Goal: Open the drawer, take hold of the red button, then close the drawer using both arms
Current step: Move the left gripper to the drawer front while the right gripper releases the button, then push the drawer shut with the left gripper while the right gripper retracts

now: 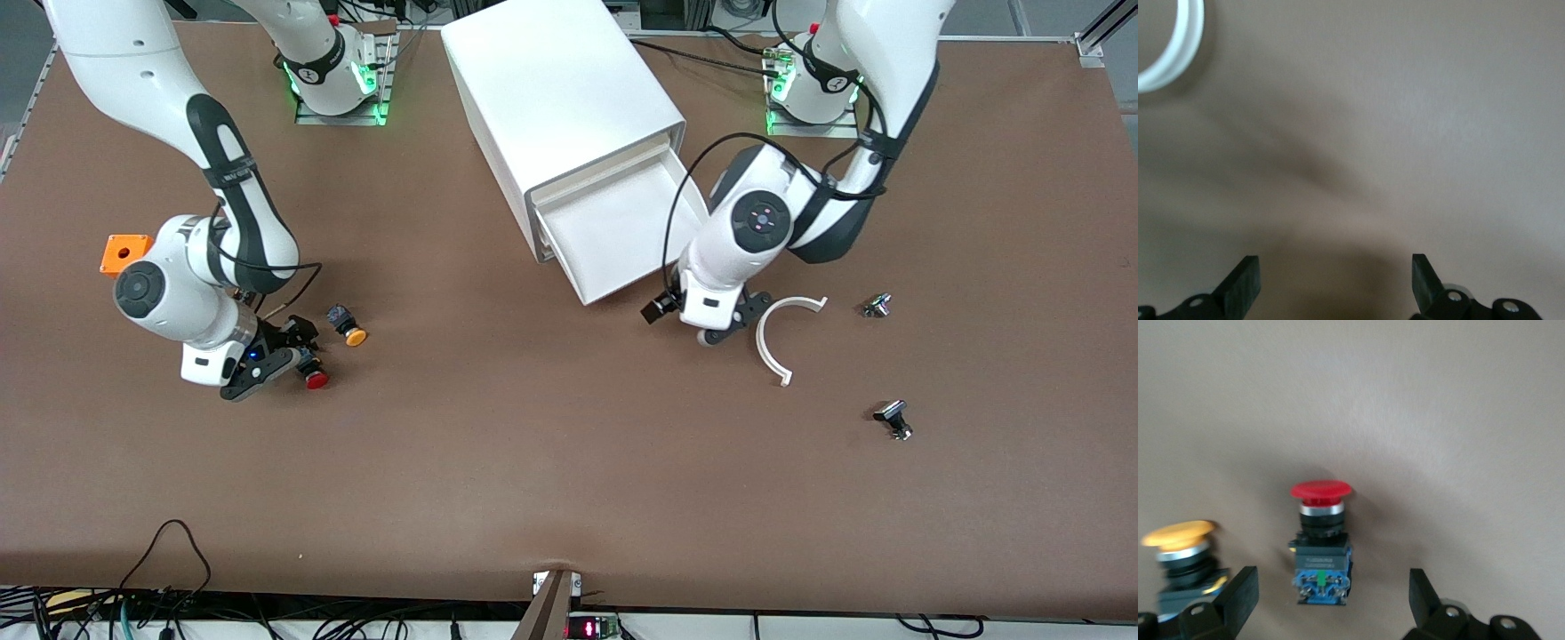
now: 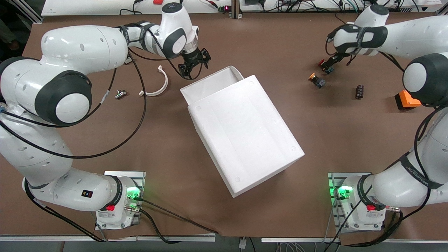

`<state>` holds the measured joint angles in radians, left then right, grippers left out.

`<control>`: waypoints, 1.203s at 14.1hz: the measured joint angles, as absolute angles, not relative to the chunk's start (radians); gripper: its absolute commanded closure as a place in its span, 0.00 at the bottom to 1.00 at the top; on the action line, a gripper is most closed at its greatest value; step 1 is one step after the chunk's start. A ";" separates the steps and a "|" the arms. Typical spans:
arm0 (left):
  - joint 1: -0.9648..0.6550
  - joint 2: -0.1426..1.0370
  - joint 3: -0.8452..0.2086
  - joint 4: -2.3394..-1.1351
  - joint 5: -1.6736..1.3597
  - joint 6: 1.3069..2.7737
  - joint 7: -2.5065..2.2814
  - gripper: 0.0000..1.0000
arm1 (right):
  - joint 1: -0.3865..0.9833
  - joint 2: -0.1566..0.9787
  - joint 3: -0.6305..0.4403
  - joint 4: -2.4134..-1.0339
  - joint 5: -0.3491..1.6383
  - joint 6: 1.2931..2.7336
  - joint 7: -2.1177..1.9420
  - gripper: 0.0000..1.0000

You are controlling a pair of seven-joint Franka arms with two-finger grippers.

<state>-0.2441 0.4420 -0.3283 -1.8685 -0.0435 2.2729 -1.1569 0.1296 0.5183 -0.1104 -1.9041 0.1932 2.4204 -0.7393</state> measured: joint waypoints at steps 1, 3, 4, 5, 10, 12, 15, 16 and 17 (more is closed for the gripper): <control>-0.254 0.442 -0.329 -1.874 -0.044 2.273 -1.164 0.00 | 0.130 0.501 -0.110 -1.872 0.193 2.359 -0.739 0.00; -0.262 0.442 -0.334 -1.888 -0.044 2.273 -1.171 0.00 | 0.130 0.474 -0.110 -1.804 0.193 2.250 -0.732 0.00; -0.264 0.442 -0.340 -1.893 -0.044 2.274 -1.180 0.00 | 0.129 0.464 -0.111 -1.775 0.193 2.207 -0.726 0.00; -0.265 0.442 -0.349 -1.895 -0.043 2.274 -1.194 0.00 | 0.129 0.456 -0.112 -1.751 0.193 2.166 -0.721 0.00; -0.269 0.442 -0.415 -1.903 -0.043 2.274 -1.285 0.00 | 0.126 0.398 -0.134 -1.670 0.166 1.959 -0.663 0.00; -0.271 0.442 -0.445 -1.911 -0.043 2.274 -1.316 0.00 | 0.127 0.364 -0.134 -1.621 0.136 1.829 -0.619 0.00; -0.273 0.442 -0.490 -1.915 -0.043 2.274 -1.366 0.00 | 0.127 0.321 -0.133 -1.537 0.071 1.654 -0.568 0.00; -0.273 0.442 -0.505 -1.915 -0.043 2.274 -1.381 0.00 | 0.127 0.313 -0.134 -1.514 0.054 1.612 -0.560 0.00; -0.274 0.442 -0.519 -1.917 -0.043 2.274 -1.395 0.00 | 0.126 0.305 -0.134 -1.500 0.037 1.584 -0.555 0.00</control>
<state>-0.2738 0.4415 -0.5188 -1.9166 -0.0430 2.2744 -1.3952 0.1264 0.3048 -0.1342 -1.5000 0.0374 1.5839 -0.5549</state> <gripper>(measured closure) 0.000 0.000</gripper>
